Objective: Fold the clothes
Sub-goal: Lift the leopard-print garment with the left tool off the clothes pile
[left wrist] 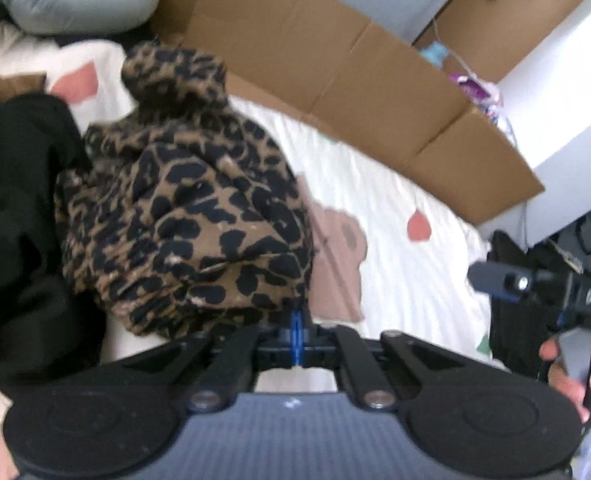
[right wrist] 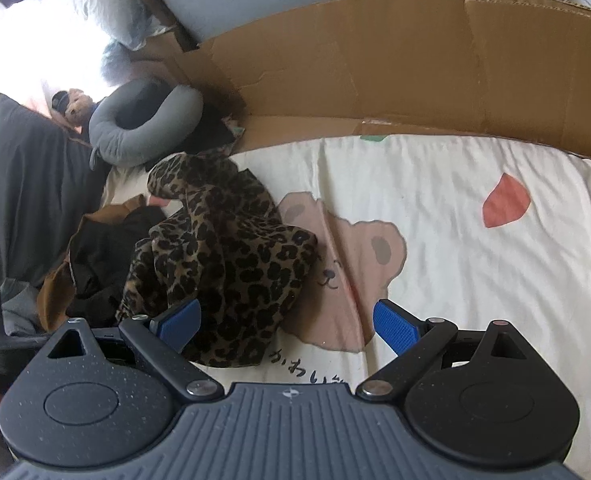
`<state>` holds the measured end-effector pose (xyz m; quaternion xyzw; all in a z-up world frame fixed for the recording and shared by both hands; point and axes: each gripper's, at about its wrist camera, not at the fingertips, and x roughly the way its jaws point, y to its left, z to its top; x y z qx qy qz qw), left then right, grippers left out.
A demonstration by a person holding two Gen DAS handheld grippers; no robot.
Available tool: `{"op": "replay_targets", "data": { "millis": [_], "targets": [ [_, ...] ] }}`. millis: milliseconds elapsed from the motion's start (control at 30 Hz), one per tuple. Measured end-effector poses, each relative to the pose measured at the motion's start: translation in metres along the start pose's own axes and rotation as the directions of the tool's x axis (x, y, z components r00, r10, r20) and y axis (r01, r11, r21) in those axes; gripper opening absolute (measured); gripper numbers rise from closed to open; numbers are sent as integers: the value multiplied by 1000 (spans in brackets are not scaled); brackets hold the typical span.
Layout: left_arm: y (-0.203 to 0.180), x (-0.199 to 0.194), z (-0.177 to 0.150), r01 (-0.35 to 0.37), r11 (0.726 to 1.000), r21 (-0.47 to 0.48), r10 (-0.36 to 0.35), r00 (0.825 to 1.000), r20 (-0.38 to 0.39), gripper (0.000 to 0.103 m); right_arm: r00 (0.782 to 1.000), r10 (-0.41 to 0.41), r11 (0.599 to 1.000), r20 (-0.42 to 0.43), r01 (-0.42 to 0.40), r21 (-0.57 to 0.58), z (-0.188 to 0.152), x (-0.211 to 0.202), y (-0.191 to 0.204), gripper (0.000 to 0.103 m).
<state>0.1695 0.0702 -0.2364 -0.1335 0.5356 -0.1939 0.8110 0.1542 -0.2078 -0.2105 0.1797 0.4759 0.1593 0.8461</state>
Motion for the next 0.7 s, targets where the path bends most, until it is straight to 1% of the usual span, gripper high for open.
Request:
{"op": "replay_targets", "data": {
  "millis": [100, 200, 300, 400, 433, 467, 500, 567, 600, 633, 700],
  "targets": [
    [2, 9, -9, -1, 1000, -3, 1, 999, -33, 0, 1000, 5, 1000, -18, -5, -4, -4, 4, 1, 96],
    [9, 20, -19, 1, 1000, -26, -3, 998, -69, 0, 999, 11, 1000, -38, -11, -9, -8, 9, 3, 96],
    [18, 31, -28, -9, 999, -45, 5, 995, -100, 0, 998, 18, 1000, -58, -18, -12, -14, 15, 4, 96],
    [22, 41, -36, -25, 999, -38, 19, 990, -140, 0, 997, 22, 1000, -79, -23, -19, -19, 22, 4, 96],
    [21, 41, -37, -49, 998, -39, 44, 989, -140, 0, 996, 23, 999, -86, -25, -22, -21, 24, 5, 96],
    [18, 39, -38, -92, 995, -47, 85, 988, -128, 1, 995, 23, 999, -93, -26, -25, -22, 26, 5, 96],
    [15, 33, -37, -114, 993, -27, 110, 987, -120, 2, 995, 24, 999, -95, -27, -27, -23, 27, 5, 96],
    [10, 9, -30, -107, 994, 22, 109, 990, -91, 9, 995, 25, 999, -99, -28, -31, -24, 27, 5, 96],
    [10, -2, -27, -103, 994, 26, 105, 992, -72, 18, 995, 25, 999, -101, -29, -33, -25, 27, 5, 96],
    [11, -11, -23, -102, 995, 18, 102, 993, -53, 32, 994, 26, 999, -102, -29, -34, -25, 27, 5, 96],
    [16, -27, -16, -100, 995, 0, 100, 995, -12, 45, 994, 27, 999, -106, -31, -38, -26, 28, 6, 96]
  ]
}}
